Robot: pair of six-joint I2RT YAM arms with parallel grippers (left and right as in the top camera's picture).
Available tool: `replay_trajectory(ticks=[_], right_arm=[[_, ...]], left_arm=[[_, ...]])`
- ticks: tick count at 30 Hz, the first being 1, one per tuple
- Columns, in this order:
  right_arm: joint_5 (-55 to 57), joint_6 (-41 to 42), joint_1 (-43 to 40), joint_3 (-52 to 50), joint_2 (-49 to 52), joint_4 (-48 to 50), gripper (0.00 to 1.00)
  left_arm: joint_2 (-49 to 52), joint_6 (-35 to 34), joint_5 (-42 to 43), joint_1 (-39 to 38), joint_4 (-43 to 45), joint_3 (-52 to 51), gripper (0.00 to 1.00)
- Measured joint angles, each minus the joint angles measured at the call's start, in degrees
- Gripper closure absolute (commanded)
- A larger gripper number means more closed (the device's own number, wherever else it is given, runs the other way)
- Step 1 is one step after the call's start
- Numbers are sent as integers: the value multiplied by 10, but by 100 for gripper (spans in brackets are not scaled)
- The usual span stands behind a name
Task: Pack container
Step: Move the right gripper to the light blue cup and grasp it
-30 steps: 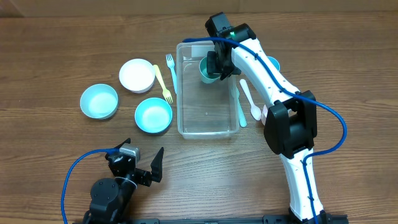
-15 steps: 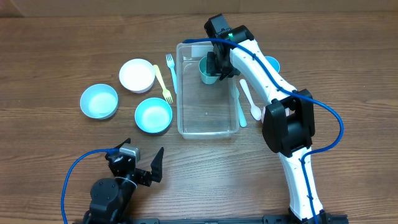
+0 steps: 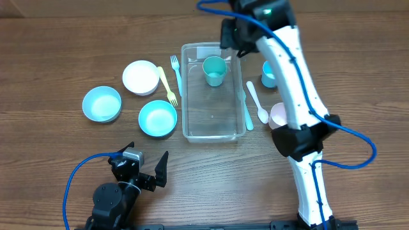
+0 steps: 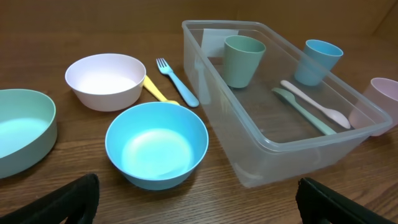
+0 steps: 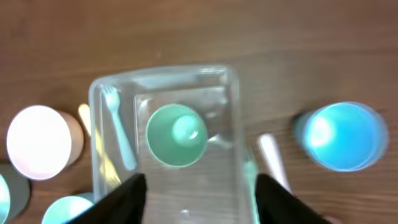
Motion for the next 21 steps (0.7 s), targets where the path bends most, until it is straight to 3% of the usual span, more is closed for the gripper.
replay_trajectory(ticks=[4, 6, 9, 13, 21], right_arm=[[-8, -2, -112, 10, -8, -20, 40], [-16, -3, -197, -16, -8, -18, 40], [-21, -4, -255, -94, -8, 3, 40], [-49, -13, -251, -232, -8, 59, 40], [-78, -35, -216, -356, -7, 150, 40]], left_arm=[[0, 0, 0, 0, 0, 0, 0], [0, 0, 0, 0, 0, 0, 0], [0, 0, 0, 0, 0, 0, 0], [0, 0, 0, 0, 0, 0, 0], [0, 0, 0, 0, 0, 0, 0]])
